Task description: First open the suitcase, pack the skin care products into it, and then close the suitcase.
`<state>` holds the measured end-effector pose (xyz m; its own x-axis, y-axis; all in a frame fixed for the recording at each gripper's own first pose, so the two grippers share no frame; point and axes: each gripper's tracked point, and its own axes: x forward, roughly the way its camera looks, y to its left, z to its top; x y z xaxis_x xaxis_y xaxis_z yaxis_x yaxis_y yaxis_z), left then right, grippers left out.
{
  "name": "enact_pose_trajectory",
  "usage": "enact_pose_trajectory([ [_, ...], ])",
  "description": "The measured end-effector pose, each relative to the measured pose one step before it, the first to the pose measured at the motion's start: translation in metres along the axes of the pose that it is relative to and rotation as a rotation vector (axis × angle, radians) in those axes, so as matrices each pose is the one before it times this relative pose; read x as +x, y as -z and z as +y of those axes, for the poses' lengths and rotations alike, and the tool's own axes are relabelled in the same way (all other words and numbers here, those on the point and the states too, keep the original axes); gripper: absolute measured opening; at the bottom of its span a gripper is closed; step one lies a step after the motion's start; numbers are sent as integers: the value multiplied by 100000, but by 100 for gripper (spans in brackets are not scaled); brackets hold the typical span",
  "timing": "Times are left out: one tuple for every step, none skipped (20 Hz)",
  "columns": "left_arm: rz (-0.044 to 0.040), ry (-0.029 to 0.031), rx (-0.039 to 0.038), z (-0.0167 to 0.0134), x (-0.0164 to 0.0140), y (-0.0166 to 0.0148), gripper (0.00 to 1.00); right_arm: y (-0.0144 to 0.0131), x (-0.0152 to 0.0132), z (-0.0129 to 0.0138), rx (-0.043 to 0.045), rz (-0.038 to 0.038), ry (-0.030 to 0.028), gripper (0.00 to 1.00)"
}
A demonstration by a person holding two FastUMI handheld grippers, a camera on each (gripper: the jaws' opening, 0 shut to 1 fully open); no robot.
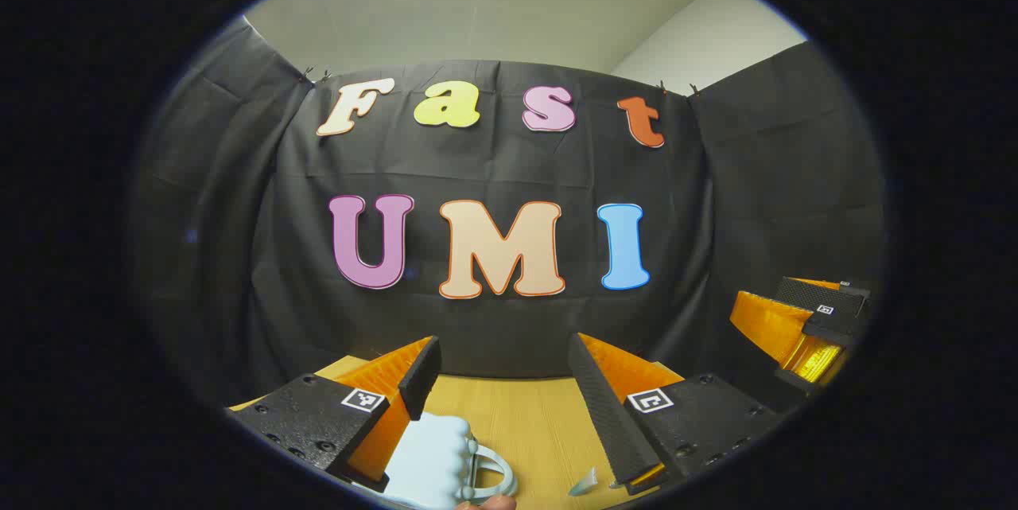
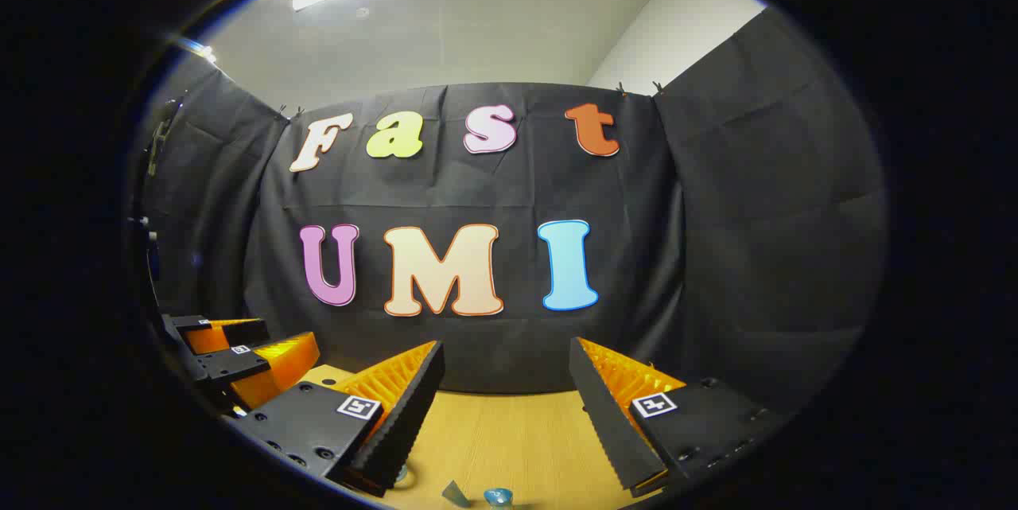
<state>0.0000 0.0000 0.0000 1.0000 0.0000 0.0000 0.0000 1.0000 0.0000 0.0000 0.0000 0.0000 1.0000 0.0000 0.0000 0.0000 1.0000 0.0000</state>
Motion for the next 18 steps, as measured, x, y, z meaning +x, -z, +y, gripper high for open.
enact_pose_trajectory([
  [475,-192,-221,-100,-55,178,92,-134,-31,-207,281,-274,231,98],
  [409,-327,27,-37,93,-6,94,-80,34,-371,23,-295,243,98],
  [263,-520,329,-43,26,77,94,7,131,-300,-37,-177,-56,98],
  [443,-392,329,-84,54,75,94,-3,152,-206,34,63,-210,98],
  [45,-197,91,-107,12,3,94,69,88,-199,149,128,-106,98],
  [86,-289,-15,-176,64,-17,94,39,114,-237,152,137,-415,98],
  [34,-248,32,-175,24,128,94,188,26,-215,-45,296,-312,98],
  [208,-211,114,-184,115,139,95,132,90,-216,-210,141,-620,98],
  [655,-368,139,-122,129,402,94,146,25,-258,-269,111,-704,98],
  [1511,-654,90,-166,121,553,94,284,-6,-301,-159,391,-891,98],
  [2328,-1309,434,-6,108,943,94,534,62,-204,10,715,-1309,98],
  [2391,-1892,1179,196,153,900,94,370,48,-221,431,575,-1628,96],
  [1882,-2093,1403,349,165,713,95,546,75,-262,1162,704,-1804,98],
  [2060,-1639,1115,304,274,895,95,371,142,-253,1767,283,-1375,98],
  [3404,-1045,363,187,290,1490,95,488,233,-515,1555,691,-67,98],
  [3239,-292,-617,110,283,1210,94,573,277,-621,817,2432,1275,98],
  [4571,558,-772,35,350,1651,96,595,32,-477,1063,1829,1117,98],
  [2914,912,-486,62,438,1278,95,-198,128,-285,841,-352,1300,99],
])
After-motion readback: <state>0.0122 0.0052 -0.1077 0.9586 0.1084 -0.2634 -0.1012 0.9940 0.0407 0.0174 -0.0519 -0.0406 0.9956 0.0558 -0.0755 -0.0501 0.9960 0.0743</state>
